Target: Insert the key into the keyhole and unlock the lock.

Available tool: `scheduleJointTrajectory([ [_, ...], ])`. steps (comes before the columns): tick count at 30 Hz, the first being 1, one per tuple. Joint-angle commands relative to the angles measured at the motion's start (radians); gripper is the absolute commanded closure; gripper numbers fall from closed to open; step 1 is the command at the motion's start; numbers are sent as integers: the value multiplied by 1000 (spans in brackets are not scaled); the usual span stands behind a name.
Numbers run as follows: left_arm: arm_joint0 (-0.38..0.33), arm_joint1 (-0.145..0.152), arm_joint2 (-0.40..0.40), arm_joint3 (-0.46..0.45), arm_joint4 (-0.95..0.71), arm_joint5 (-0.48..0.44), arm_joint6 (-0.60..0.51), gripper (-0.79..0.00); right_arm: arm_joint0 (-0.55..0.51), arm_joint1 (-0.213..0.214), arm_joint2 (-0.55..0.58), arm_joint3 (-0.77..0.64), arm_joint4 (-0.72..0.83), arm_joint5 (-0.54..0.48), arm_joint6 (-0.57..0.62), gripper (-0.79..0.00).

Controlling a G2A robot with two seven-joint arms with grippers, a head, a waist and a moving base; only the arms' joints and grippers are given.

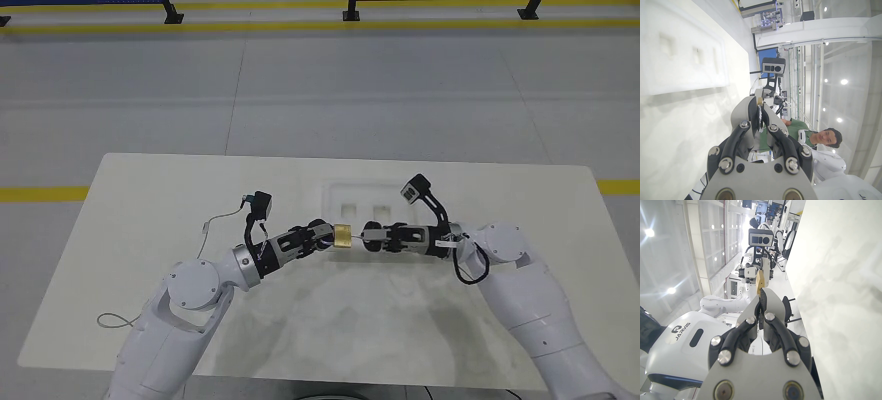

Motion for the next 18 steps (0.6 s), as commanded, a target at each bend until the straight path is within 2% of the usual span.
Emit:
scheduleJointTrajectory([
  [1, 0, 0, 0, 0, 0, 0, 0, 0, 3, 0, -3, 2, -1, 1, 1, 0],
  [18, 0, 0, 0, 0, 0, 0, 0, 0, 15, -1, -11, 21, 7, 7, 10, 0],
])
